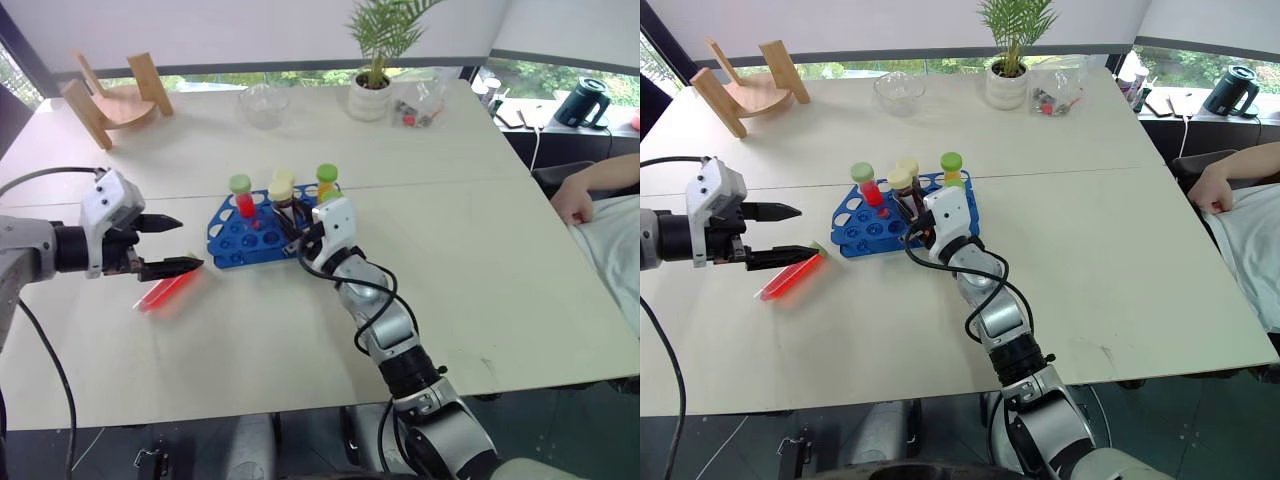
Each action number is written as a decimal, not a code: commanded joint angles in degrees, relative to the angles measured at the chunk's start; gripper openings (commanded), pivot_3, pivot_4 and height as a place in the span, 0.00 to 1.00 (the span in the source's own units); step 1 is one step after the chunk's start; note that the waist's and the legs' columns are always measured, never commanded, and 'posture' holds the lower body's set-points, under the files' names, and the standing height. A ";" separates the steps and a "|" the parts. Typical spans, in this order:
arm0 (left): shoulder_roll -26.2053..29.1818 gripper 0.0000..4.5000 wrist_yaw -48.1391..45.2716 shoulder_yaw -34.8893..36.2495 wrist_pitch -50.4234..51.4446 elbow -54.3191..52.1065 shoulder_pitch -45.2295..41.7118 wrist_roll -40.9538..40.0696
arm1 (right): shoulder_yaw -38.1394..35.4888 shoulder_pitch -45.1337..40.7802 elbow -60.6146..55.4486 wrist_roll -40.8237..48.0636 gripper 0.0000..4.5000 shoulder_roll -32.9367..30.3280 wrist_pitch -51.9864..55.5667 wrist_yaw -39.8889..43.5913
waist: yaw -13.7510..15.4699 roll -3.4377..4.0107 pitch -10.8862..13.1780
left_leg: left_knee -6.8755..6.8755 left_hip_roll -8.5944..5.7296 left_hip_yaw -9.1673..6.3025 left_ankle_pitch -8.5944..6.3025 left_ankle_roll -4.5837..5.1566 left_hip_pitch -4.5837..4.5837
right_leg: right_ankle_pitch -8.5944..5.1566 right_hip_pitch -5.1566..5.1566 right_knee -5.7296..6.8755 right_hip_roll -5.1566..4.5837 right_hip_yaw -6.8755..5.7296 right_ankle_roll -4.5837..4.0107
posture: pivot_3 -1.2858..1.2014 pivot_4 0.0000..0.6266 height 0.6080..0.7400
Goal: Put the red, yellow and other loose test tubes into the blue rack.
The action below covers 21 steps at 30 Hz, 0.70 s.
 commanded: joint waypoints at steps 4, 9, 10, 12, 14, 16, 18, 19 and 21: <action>0.81 1.00 0.09 1.04 -0.32 -1.10 -0.62 -0.06 | 0.91 0.00 -3.80 -0.37 0.73 0.60 -0.75 0.28 | -0.01 0.00 0.00 | 0.02 0.00 -0.01 0.00 0.00 0.00 | 0.00 0.00 0.03 0.00 0.00 0.00 | 0.52 0.24 1.00; 1.80 1.00 2.36 0.81 0.47 -0.57 -0.69 1.99 | 3.36 2.32 -15.18 0.53 0.99 -1.11 2.98 3.87 | 0.02 0.01 0.01 | 0.00 0.00 -0.02 0.00 0.00 0.00 | 0.00 0.00 0.03 0.01 0.00 0.00 | 0.52 0.24 1.00; 2.51 1.00 3.04 0.03 1.41 0.03 -1.51 2.83 | 3.30 2.22 -18.92 2.22 0.99 -1.81 5.76 5.46 | 0.03 0.01 0.00 | 0.01 0.00 -0.02 0.00 0.00 0.00 | 0.00 0.00 0.03 0.01 0.00 0.00 | 0.52 0.24 1.00; 4.58 1.00 2.83 -1.26 3.15 1.36 -3.04 3.85 | 2.78 1.29 -25.49 5.69 0.99 -3.42 11.62 8.67 | 0.04 0.00 0.00 | 0.03 0.00 -0.03 0.00 0.00 0.00 | 0.00 0.00 0.04 0.01 0.00 0.00 | 0.52 0.24 1.00; 7.65 1.00 1.05 -4.01 3.95 3.78 -5.83 5.76 | -0.08 -1.22 -33.20 13.48 0.99 -7.05 21.41 13.30 | 0.13 0.01 0.01 | 0.08 0.00 -0.05 0.00 0.00 0.00 | 0.00 0.02 0.06 0.01 -0.02 0.00 | 0.52 0.24 1.00; 9.73 1.00 -1.51 -6.88 4.86 6.34 -9.34 6.63 | -3.61 -4.26 -38.77 22.22 0.99 -11.17 30.85 17.16 | 0.27 0.01 0.01 | 0.10 -0.01 -0.05 0.00 0.00 0.00 | 0.00 0.04 0.07 0.01 -0.04 0.00 | 0.52 0.24 1.00; 11.59 1.00 -5.79 -13.73 9.43 7.59 -14.71 8.27 | -8.18 -7.73 -42.13 33.21 0.99 -19.42 41.91 23.43 | 0.75 0.01 0.02 | 0.15 -0.02 -0.06 0.00 0.00 0.00 | -0.01 0.08 0.08 0.00 -0.06 0.00 | 0.52 0.24 1.00; 12.27 1.00 -7.93 -17.09 11.24 8.17 -16.95 9.35 | -9.86 -9.19 -42.92 37.59 0.99 -22.94 46.68 25.54 | 0.84 0.01 0.02 | 0.16 -0.03 -0.06 0.00 0.00 0.01 | -0.01 0.12 0.06 0.00 -0.08 0.00 | 0.52 0.24 1.00; 12.18 1.00 -11.57 -24.66 13.37 9.38 -21.29 13.28 | -11.82 -11.55 -43.21 44.04 0.99 -29.39 52.74 29.93 | 1.30 0.02 0.02 | 0.15 -0.04 -0.05 -0.01 0.01 0.05 | -0.01 0.19 0.03 -0.01 -0.07 0.00 | 0.52 0.24 1.00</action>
